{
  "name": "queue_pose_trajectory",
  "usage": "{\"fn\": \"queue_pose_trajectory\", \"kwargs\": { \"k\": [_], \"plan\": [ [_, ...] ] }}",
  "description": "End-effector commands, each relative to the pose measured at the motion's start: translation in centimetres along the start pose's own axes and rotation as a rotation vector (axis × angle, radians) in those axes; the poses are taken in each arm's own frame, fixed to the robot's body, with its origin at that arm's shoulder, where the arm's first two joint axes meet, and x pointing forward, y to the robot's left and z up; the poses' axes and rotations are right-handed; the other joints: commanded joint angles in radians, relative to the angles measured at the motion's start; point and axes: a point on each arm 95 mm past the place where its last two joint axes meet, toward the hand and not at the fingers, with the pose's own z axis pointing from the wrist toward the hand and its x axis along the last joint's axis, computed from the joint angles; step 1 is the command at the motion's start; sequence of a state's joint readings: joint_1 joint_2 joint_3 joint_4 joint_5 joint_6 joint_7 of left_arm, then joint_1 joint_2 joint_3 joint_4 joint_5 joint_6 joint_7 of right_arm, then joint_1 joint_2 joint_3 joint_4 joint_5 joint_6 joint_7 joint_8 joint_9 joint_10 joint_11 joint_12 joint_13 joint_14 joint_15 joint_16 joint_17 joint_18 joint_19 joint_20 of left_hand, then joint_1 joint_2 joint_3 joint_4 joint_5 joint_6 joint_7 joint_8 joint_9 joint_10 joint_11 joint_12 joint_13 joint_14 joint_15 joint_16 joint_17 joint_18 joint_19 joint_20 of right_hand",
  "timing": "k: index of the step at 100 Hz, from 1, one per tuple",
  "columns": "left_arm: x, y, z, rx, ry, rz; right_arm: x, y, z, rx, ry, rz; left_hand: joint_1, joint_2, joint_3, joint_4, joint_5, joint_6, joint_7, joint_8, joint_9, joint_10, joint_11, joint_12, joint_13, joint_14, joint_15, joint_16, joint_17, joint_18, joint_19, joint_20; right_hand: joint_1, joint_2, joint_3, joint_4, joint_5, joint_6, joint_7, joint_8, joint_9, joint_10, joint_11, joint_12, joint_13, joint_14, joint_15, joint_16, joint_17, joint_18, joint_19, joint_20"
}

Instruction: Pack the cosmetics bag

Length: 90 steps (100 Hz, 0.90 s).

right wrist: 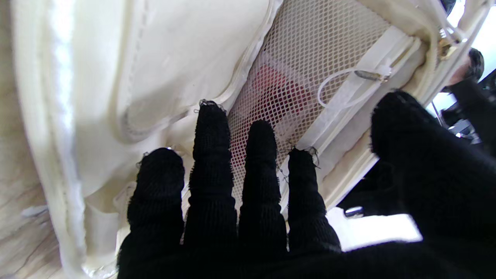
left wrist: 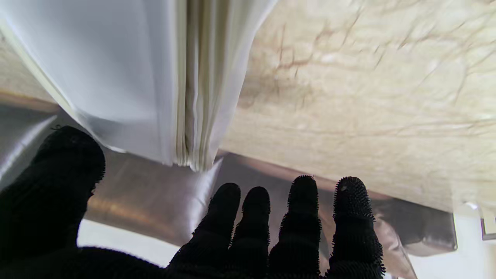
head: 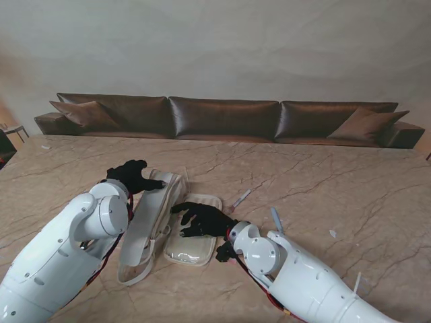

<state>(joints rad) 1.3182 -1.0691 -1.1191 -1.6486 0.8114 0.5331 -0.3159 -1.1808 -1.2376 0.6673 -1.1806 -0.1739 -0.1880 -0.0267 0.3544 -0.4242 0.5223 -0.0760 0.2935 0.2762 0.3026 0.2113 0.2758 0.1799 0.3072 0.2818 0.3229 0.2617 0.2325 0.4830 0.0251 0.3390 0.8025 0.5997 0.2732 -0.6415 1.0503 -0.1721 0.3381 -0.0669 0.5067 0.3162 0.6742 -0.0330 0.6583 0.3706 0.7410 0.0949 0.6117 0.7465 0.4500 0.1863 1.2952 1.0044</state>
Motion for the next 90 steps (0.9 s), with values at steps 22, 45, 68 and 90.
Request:
{"fn": "queue_pose_trajectory", "kwargs": {
  "k": [22,45,68,90],
  "plan": [
    [-2.2,1.9,-3.1,-0.085,-0.004,0.027,0.4,0.0,0.5,-0.001,0.009,0.002,-0.034,-0.016,-0.144,-0.005,0.0,0.072,-0.038,0.007,0.006,0.055,-0.006,-0.025,0.015,0.042,0.006,-0.017,-0.009,0.02,0.014,0.005,-0.019,0.011,-0.001,0.035,0.016,-0.019,0.002,-0.018,-0.005,-0.005,-0.007,-0.003,0.011,0.01,0.02,0.011,0.002,0.005,0.023,-0.004],
    [-2.6,3.3,-4.2,-0.14,-0.002,0.018,0.4,-0.1,0.7,-0.003,0.015,-0.002,0.008,0.01,-0.257,0.003,0.006,0.072,-0.049,0.034,0.013,0.057,0.002,-0.02,0.042,0.045,0.023,-0.004,-0.004,0.044,0.021,0.009,-0.017,0.01,0.003,0.035,0.017,-0.021,0.001,-0.018,-0.002,-0.006,-0.007,-0.001,0.013,0.009,0.023,0.013,0.002,0.006,0.023,-0.004],
    [-2.5,3.9,-4.5,-0.188,0.022,-0.103,0.5,-0.1,1.0,-0.002,0.015,-0.006,0.064,0.075,-0.42,0.021,0.063,-0.035,0.054,0.128,0.11,-0.023,0.049,0.096,0.13,0.056,0.09,0.08,0.023,0.092,0.07,0.043,-0.017,0.014,0.006,0.035,0.018,-0.023,0.0,-0.018,0.0,-0.006,-0.007,0.0,0.019,0.009,0.029,0.016,0.004,0.004,0.025,-0.004],
    [-2.0,3.8,-5.4,-0.16,0.043,-0.106,0.5,-0.1,1.3,-0.003,0.015,-0.003,0.095,0.103,-0.533,0.028,0.054,0.007,0.015,0.078,0.089,0.008,0.026,0.064,0.118,0.072,0.088,0.071,0.002,0.131,0.073,0.041,-0.015,0.014,0.008,0.035,0.017,-0.021,0.0,-0.018,0.003,-0.005,-0.006,0.001,0.02,0.01,0.04,0.023,0.004,0.005,0.027,-0.003]
  ]
}}
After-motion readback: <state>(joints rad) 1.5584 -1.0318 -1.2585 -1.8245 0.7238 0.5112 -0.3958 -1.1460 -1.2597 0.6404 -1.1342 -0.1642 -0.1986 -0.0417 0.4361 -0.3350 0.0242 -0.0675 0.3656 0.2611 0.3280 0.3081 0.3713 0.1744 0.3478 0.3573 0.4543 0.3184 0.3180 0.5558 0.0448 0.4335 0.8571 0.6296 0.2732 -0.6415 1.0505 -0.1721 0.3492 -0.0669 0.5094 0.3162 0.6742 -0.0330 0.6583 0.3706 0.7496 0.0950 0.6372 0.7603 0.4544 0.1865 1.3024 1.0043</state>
